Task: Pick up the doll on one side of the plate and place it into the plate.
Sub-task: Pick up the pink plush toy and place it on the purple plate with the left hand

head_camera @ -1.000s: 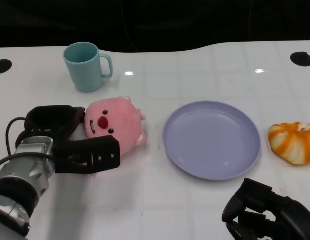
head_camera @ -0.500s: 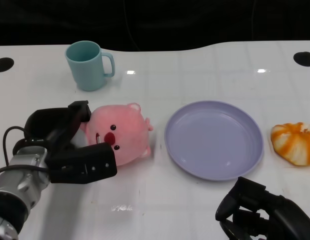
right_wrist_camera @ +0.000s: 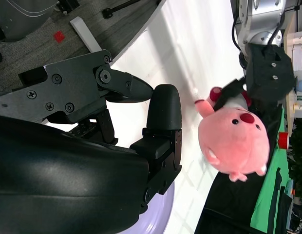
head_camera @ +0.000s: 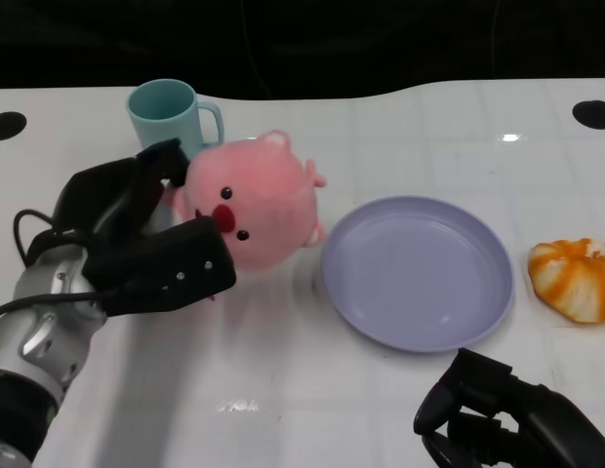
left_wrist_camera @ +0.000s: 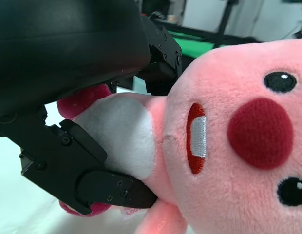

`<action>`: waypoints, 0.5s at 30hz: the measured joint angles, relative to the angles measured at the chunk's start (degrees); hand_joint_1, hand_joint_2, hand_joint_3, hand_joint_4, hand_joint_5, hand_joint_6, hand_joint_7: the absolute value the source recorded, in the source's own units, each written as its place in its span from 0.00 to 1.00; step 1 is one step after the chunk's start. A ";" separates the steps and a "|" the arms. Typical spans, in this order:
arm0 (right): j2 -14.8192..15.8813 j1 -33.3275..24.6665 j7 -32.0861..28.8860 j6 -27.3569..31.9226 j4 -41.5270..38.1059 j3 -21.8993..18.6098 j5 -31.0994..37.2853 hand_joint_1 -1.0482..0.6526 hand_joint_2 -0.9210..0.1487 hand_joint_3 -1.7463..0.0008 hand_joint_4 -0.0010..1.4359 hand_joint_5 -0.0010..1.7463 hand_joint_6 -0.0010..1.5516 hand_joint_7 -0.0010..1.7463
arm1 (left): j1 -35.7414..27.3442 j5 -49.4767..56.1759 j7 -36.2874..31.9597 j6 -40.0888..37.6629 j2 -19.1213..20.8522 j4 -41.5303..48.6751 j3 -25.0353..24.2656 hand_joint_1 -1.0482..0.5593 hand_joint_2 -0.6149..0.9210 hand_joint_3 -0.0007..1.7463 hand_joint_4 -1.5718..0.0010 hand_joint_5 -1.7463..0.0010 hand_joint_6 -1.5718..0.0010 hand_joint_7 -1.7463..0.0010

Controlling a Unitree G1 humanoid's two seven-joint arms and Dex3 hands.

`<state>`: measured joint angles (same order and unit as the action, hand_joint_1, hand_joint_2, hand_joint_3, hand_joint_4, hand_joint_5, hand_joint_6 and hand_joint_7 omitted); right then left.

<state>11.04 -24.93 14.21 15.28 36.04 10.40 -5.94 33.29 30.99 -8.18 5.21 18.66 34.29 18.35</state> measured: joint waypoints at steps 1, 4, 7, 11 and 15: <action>0.02 -0.09 0.01 0.00 0.10 0.05 0.01 0.48 0.05 0.65 0.45 1.00 0.29 0.96 | 0.06 0.03 0.38 -0.14 -0.45 -0.78 0.01 0.54 0.73 0.59 0.43 0.00 0.54 0.00; 0.03 -0.22 0.06 0.00 0.36 0.20 -0.05 0.48 0.05 0.65 0.45 1.00 0.29 0.96 | 0.74 0.71 1.05 -0.13 -1.96 -1.77 0.64 0.55 0.68 0.70 0.41 0.00 0.54 0.00; 0.04 -0.48 0.06 -0.01 0.46 0.36 -0.02 0.48 0.05 0.65 0.45 1.00 0.29 0.96 | 2.16 1.25 1.45 0.01 -3.92 -1.55 1.79 0.54 0.65 0.70 0.42 0.00 0.54 0.00; 0.05 -0.66 0.08 -0.06 0.48 0.44 -0.07 0.48 0.05 0.65 0.45 1.00 0.29 0.96 | 5.13 1.32 2.65 0.18 -7.08 -0.21 2.57 0.54 0.65 0.70 0.42 0.00 0.51 0.06; 0.07 -0.88 0.10 -0.10 0.61 0.49 -0.07 0.48 0.05 0.65 0.45 1.00 0.28 0.96 | 8.25 1.93 3.64 -0.62 -10.31 1.60 3.86 0.53 0.64 0.72 0.41 0.00 0.51 0.01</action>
<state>11.10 -25.81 14.31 15.18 36.65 10.89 -6.01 41.54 32.92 -4.55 4.59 8.35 35.90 22.21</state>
